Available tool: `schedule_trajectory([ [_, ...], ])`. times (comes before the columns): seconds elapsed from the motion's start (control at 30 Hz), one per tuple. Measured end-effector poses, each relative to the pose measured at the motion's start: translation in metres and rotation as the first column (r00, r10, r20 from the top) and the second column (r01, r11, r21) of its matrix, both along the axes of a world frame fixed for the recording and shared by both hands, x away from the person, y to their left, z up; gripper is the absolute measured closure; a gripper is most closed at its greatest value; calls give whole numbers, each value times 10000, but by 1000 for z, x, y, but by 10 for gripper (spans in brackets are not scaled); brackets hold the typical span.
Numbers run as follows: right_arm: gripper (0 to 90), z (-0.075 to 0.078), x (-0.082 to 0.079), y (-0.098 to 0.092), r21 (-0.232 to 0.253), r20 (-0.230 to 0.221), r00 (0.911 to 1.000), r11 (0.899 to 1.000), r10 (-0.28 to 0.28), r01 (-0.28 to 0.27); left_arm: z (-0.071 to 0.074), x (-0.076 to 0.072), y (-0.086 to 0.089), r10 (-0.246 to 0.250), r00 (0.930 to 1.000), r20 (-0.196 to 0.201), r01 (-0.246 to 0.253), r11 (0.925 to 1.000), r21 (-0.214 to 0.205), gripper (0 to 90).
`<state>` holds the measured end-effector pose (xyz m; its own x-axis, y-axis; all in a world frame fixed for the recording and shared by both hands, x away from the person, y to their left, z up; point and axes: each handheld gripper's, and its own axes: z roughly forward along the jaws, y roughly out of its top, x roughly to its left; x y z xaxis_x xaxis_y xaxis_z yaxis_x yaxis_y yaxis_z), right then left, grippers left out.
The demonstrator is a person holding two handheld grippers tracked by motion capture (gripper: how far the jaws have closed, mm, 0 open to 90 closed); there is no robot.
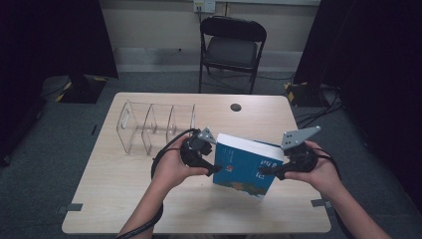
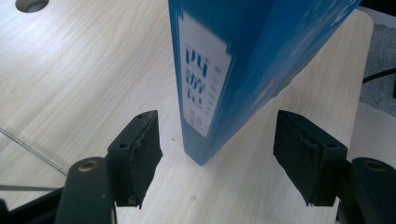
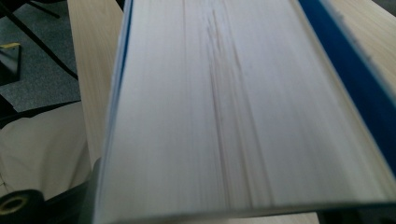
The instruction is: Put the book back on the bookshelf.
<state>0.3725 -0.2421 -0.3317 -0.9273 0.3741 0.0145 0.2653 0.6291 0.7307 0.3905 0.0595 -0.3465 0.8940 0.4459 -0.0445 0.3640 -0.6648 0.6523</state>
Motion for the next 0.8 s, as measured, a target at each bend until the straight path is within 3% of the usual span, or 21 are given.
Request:
schedule_trajectory([
  [0.23,414,-5,0,-4,-11,-63,9999,9999,-124,124,9,3,-2,-39,10000,65,41,9998,-200,326],
  [0.3,412,-7,0,-5,36,-134,9998,9999,-121,122,12,4,-3,-155,9998,96,155,9999,11,328],
  [0.8,399,-14,-1,-9,-62,-210,9997,9999,-125,123,22,8,-16,-563,9981,242,563,9984,14,346],
])
